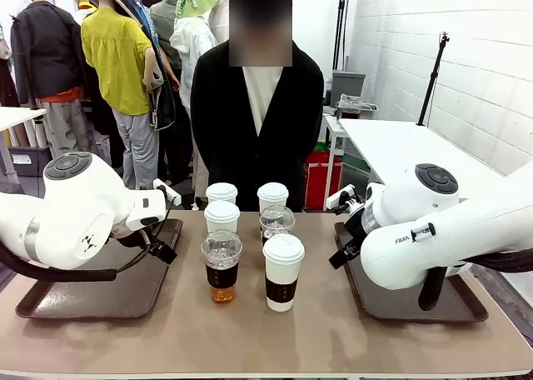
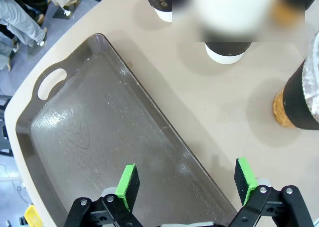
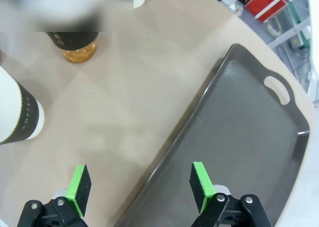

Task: Distribute the coffee onto the tray.
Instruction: Pick up one iced Americano and place it on the right Handle tray.

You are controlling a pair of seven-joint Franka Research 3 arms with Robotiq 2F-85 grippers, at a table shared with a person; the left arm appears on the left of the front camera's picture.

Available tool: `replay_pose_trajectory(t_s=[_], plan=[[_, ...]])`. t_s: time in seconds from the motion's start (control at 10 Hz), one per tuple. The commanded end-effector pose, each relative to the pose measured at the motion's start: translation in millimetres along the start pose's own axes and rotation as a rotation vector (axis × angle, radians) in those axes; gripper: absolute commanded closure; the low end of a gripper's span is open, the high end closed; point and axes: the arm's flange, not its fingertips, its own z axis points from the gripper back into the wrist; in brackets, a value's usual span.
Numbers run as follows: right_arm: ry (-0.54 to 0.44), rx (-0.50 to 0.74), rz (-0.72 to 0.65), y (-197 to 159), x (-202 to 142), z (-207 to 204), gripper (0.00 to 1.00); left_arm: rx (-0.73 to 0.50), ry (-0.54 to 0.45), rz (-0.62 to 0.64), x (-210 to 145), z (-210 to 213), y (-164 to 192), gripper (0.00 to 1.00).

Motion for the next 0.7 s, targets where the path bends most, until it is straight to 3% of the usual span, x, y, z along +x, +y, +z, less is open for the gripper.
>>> replay_pose_trajectory(t_s=[0.0,0.6], plan=[[0.016,0.002,-0.002,-6,0,13,0.0,0.009,-0.025,-0.001,10,15,-4,0.0],[-0.045,0.032,-0.004,-15,41,82,0.0,0.044,-0.058,-0.044,51,83,16,0.0]])
